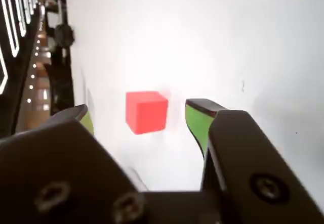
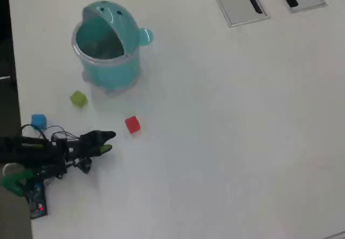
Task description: Grasp RGB lego blocks and put them in the bin one by one.
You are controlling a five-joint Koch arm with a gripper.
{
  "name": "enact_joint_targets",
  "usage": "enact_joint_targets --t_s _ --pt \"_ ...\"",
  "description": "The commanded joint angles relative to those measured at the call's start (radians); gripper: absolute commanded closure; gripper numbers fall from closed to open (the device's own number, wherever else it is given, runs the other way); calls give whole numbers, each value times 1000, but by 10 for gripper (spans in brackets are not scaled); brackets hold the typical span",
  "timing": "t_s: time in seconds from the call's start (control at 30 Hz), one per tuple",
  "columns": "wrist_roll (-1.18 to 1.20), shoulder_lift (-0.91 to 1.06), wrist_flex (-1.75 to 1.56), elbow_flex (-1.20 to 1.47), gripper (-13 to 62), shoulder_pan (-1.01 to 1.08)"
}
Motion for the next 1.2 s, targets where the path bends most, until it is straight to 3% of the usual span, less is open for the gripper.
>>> enact_joint_targets --t_s 0.0,0.53,0.87,1.17 --pt "-78 63 -100 71 156 3" --pt "-411 64 -356 66 157 -3" --pt "-736 63 -402 34 157 -132" --pt "-879 63 -347 -2 164 -245"
